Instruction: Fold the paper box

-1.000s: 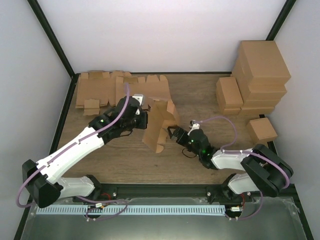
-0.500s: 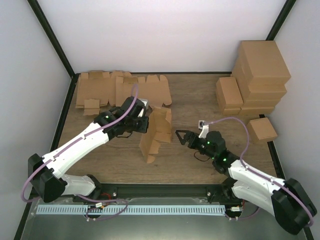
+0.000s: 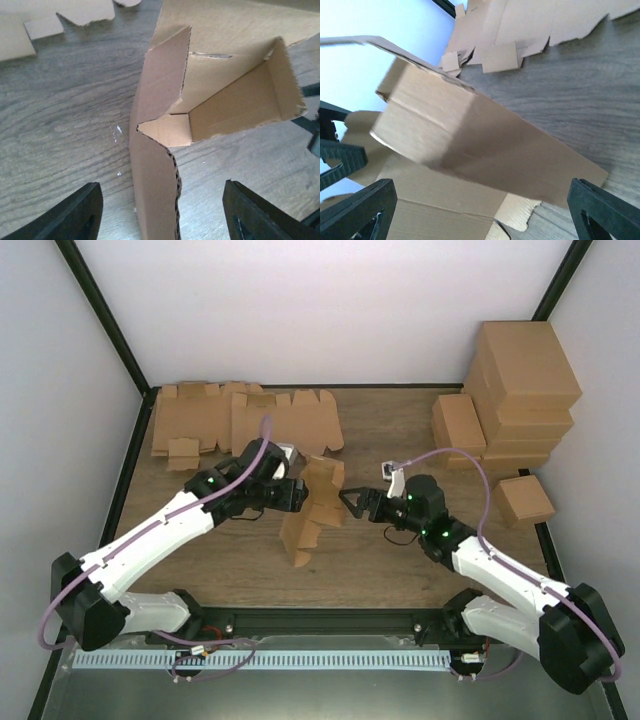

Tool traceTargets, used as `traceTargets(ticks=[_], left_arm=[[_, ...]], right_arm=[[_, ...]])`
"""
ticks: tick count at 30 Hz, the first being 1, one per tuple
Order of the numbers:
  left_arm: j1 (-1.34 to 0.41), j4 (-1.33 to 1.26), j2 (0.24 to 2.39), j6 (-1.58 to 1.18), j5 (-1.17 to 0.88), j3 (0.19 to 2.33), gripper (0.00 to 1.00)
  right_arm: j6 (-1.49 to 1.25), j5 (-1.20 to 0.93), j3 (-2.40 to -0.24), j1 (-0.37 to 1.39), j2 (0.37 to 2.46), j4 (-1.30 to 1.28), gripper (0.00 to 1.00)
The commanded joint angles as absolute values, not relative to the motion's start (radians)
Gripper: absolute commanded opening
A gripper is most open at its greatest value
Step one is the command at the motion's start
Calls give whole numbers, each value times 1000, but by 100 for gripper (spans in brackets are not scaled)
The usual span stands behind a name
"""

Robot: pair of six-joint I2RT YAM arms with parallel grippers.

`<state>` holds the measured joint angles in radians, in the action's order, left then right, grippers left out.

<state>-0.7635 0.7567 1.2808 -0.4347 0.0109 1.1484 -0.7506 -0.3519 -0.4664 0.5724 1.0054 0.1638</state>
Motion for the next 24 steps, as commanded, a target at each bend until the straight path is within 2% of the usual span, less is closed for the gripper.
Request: traceTargets(ticks=[1,4,6,9,12,13,17,24], left_arm=[[-766,718,1205,-447,-22,1165,72],[-764,736,1174,-446,-41,1212,79],[-753,744,1155,-447,-52,1235,81],[-688,723,1131,-447,-107,1226,64],[-604,680,1135,-437,-201,1188,61],[-580,655,1135,-438,-228,1169,61],[-490,535,1140,-468,-355,1075,73],[-405,384,1225,-471,-551,999,75]], right_arm=[[-724,-379,-544,561,1020,134,97],[-726,-348,-563,557,1009,114,96],[-726,-339,-562,553,991,115,95],[-724,-335,-569,547,976,105,95],[-716,-327,-581,541,969,87,95],[-713,-325,-584,540,966,82,94],[-697,-308,-599,537,952,61,93],[-654,-278,-619,535,983,38,87]])
